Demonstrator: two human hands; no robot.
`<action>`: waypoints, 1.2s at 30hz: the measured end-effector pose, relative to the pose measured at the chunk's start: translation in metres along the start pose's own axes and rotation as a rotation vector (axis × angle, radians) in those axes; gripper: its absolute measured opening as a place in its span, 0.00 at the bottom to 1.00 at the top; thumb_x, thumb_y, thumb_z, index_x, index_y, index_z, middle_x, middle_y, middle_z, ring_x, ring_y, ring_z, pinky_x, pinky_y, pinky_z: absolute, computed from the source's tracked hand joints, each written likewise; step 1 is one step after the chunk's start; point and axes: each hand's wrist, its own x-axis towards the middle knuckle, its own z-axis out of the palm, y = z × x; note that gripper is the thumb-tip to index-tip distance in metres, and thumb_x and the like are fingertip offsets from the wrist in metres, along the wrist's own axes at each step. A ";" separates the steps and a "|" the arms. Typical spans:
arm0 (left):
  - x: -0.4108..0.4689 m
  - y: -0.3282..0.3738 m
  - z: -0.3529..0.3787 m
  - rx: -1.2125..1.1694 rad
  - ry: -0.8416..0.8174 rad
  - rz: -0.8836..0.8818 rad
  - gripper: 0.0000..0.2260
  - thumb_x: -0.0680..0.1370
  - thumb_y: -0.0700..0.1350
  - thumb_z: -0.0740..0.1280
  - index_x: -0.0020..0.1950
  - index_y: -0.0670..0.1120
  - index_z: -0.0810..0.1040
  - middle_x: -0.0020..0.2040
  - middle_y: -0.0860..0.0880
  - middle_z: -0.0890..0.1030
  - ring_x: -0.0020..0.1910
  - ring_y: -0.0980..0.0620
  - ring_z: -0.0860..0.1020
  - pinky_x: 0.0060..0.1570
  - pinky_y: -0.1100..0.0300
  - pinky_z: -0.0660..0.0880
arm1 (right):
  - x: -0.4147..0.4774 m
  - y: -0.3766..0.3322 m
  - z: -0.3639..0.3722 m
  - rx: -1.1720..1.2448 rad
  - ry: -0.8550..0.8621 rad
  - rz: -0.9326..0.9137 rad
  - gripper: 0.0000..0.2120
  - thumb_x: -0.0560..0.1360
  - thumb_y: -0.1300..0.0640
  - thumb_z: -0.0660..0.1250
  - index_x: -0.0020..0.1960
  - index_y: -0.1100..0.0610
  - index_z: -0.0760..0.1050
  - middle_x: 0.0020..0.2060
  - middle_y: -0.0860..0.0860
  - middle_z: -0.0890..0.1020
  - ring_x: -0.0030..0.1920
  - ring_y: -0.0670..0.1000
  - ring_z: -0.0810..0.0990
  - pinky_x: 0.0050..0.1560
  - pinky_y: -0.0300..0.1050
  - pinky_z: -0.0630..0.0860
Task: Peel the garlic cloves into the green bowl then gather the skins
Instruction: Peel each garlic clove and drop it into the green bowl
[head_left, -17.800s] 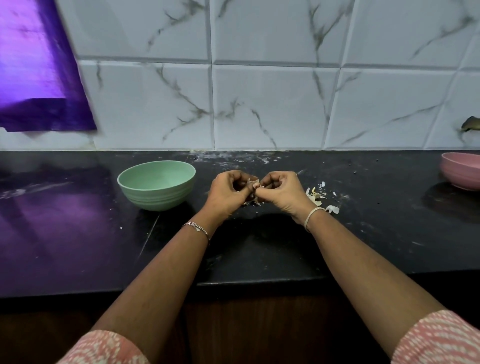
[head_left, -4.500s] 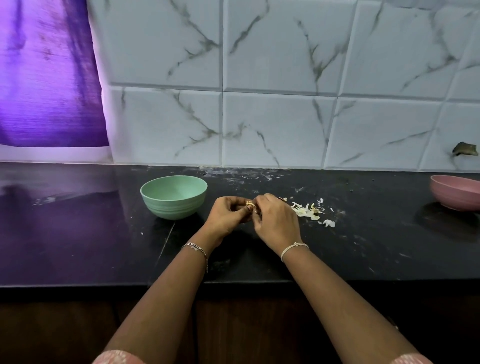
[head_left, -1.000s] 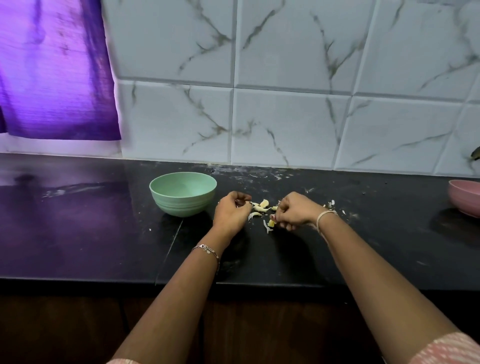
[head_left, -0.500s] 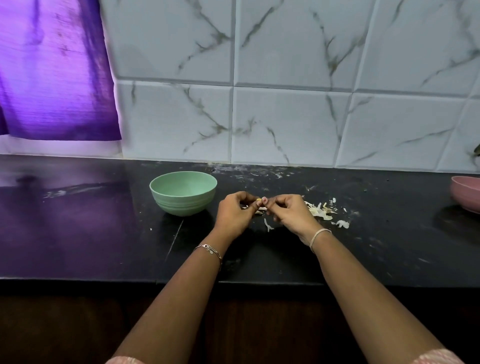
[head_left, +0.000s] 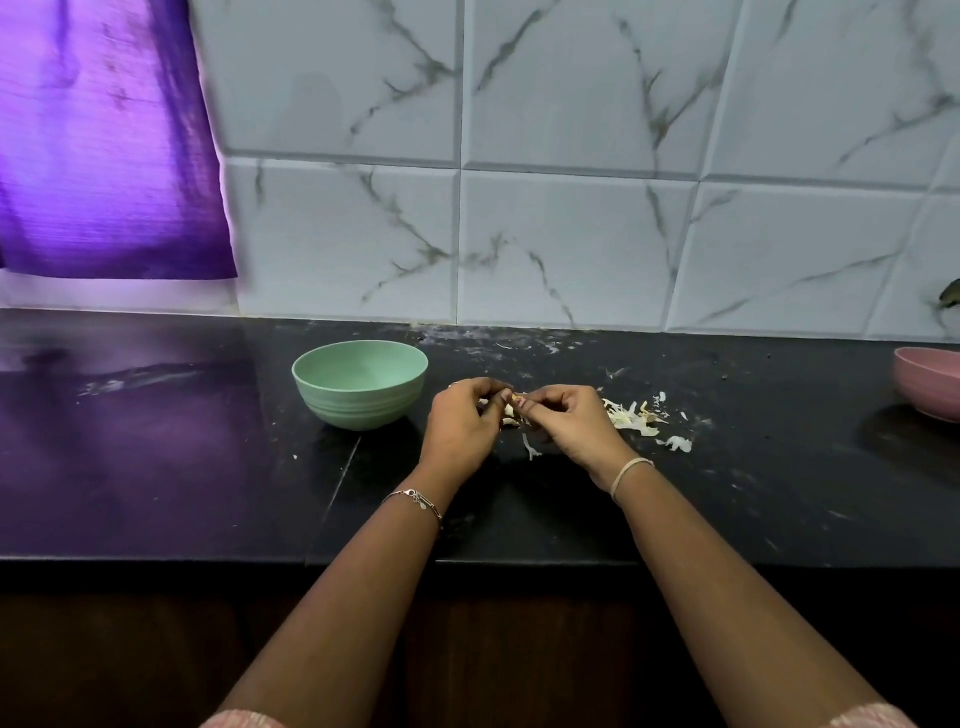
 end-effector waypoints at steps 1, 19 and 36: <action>0.000 0.000 0.000 -0.009 0.002 0.006 0.04 0.77 0.46 0.68 0.48 0.53 0.83 0.39 0.54 0.83 0.42 0.50 0.82 0.45 0.46 0.81 | 0.000 0.000 0.000 -0.009 0.005 -0.001 0.06 0.73 0.54 0.73 0.38 0.53 0.83 0.28 0.47 0.80 0.32 0.47 0.74 0.37 0.44 0.71; -0.003 0.009 -0.003 -0.186 -0.189 -0.070 0.10 0.79 0.37 0.64 0.50 0.49 0.83 0.46 0.45 0.83 0.41 0.51 0.80 0.45 0.58 0.80 | 0.001 -0.003 0.002 -0.178 0.063 -0.019 0.07 0.71 0.59 0.73 0.36 0.62 0.83 0.28 0.49 0.79 0.30 0.43 0.74 0.34 0.37 0.70; -0.004 0.015 -0.005 -0.357 -0.062 -0.009 0.15 0.76 0.31 0.66 0.44 0.51 0.83 0.45 0.45 0.85 0.45 0.44 0.84 0.50 0.49 0.81 | 0.003 -0.009 -0.001 0.364 0.078 0.199 0.07 0.76 0.65 0.68 0.40 0.63 0.80 0.33 0.55 0.82 0.32 0.48 0.80 0.34 0.36 0.79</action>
